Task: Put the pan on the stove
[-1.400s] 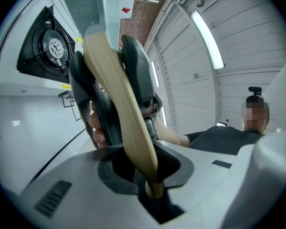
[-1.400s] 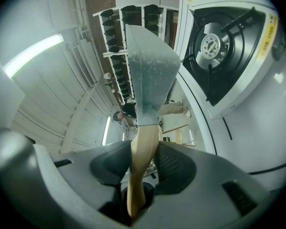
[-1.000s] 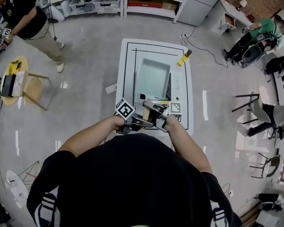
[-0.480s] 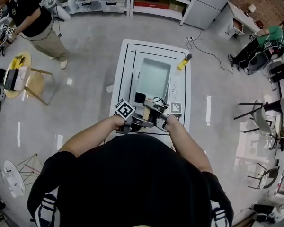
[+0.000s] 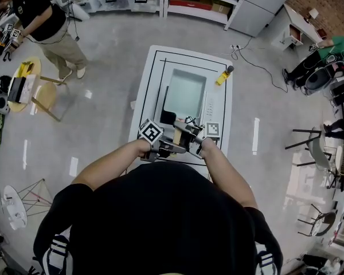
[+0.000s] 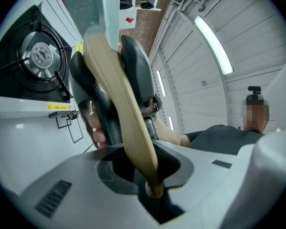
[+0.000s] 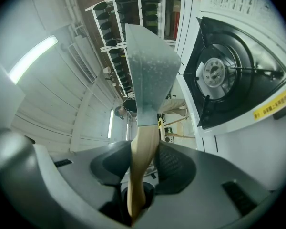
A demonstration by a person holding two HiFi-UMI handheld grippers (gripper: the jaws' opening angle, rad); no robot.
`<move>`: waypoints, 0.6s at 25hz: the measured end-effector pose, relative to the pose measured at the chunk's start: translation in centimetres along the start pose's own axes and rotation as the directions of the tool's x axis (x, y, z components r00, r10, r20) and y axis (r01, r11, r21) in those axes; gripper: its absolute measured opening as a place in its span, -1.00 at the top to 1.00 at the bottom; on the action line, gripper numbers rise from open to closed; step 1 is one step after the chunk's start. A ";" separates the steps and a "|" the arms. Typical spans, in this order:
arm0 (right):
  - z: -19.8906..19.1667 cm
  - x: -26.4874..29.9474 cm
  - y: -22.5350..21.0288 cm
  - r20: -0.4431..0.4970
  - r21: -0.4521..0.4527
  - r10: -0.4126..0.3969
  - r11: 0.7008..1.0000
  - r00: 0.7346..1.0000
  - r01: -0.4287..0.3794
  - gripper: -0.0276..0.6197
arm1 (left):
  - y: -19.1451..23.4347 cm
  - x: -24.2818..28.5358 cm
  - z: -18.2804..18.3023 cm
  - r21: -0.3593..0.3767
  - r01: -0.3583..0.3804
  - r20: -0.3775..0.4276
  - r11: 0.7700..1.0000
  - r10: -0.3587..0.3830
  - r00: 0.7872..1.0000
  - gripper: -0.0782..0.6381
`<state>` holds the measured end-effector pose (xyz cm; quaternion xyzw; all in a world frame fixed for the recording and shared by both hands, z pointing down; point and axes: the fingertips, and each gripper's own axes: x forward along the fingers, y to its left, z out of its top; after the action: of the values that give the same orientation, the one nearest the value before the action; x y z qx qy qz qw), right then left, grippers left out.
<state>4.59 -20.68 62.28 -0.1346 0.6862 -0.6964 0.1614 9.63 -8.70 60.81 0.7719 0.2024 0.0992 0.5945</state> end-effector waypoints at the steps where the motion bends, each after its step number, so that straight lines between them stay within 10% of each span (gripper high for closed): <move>1: 0.0 -0.1 0.0 -0.002 0.001 -0.001 1.000 1.000 0.001 0.49 | 0.0 0.1 0.1 0.010 -0.003 -0.001 1.000 0.003 1.000 0.56; 15: 0.3 -0.7 -0.9 -0.010 0.022 -0.007 1.000 1.000 0.007 0.49 | 0.6 0.6 0.4 0.007 -0.008 0.007 1.000 0.008 1.000 0.56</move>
<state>5.31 -20.66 63.17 -0.1316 0.6787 -0.7053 0.1569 10.43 -8.90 61.28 0.7752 0.1975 0.0981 0.5919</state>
